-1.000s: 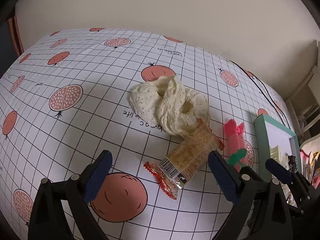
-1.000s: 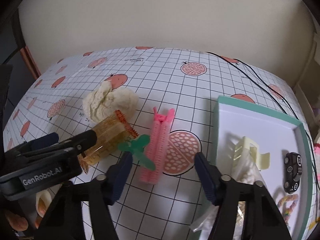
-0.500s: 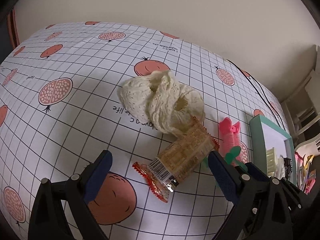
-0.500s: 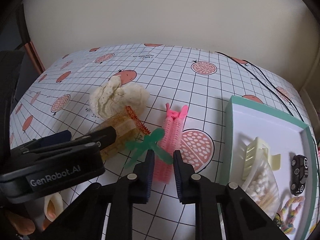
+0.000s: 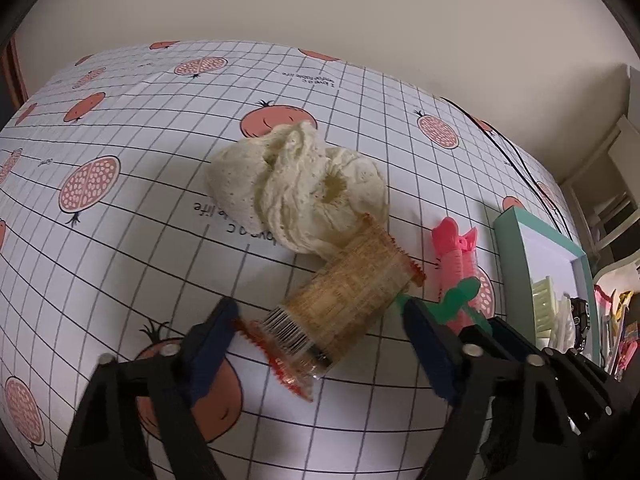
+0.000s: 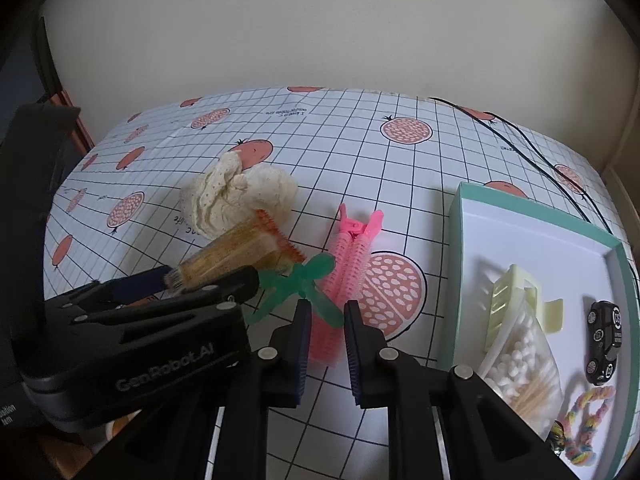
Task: Organize objects
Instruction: 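Grasp the snack bar with left tool while right tool grasps pink hair roller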
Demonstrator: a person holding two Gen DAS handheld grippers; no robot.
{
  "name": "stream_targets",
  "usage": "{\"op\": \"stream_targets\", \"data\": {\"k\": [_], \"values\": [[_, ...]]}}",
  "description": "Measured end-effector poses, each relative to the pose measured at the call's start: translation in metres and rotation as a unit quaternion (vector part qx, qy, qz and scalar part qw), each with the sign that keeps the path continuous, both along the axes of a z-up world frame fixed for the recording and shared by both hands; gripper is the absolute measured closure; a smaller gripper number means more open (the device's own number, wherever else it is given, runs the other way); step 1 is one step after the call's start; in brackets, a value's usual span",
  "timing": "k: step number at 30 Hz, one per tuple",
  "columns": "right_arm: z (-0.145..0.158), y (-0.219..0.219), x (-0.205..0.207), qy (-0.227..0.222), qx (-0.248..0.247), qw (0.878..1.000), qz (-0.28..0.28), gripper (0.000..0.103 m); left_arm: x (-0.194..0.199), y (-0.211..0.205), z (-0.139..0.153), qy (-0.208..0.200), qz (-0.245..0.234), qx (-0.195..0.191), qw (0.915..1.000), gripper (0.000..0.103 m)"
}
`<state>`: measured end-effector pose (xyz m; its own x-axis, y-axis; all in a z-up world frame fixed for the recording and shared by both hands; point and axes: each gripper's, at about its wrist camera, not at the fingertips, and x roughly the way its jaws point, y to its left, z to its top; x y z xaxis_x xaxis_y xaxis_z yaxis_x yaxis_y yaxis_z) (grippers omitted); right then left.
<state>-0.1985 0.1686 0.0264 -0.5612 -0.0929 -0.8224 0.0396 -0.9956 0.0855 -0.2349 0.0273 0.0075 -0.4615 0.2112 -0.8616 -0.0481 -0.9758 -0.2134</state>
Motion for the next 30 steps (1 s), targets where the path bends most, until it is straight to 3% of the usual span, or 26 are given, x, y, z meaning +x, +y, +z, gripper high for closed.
{"op": "stream_targets", "data": {"k": [2,9,15,30], "values": [[0.000,0.000,0.001,-0.001,-0.001,1.000,0.000,0.085,0.000,0.002,0.000,-0.002,-0.001,0.001,1.0000,0.036],[-0.001,0.002,0.002,-0.002,-0.004,1.000,0.000,0.085,0.002,0.005,0.004,0.002,-0.008,0.002,1.0000,0.050],[0.000,0.004,0.004,-0.002,-0.007,1.000,-0.001,0.088,0.003,0.006,0.011,0.016,-0.014,-0.012,0.9997,0.054],[0.017,0.016,0.014,0.025,-0.027,0.999,-0.010,0.089,0.017,0.018,0.049,0.096,-0.023,-0.016,0.9950,0.062]]}}
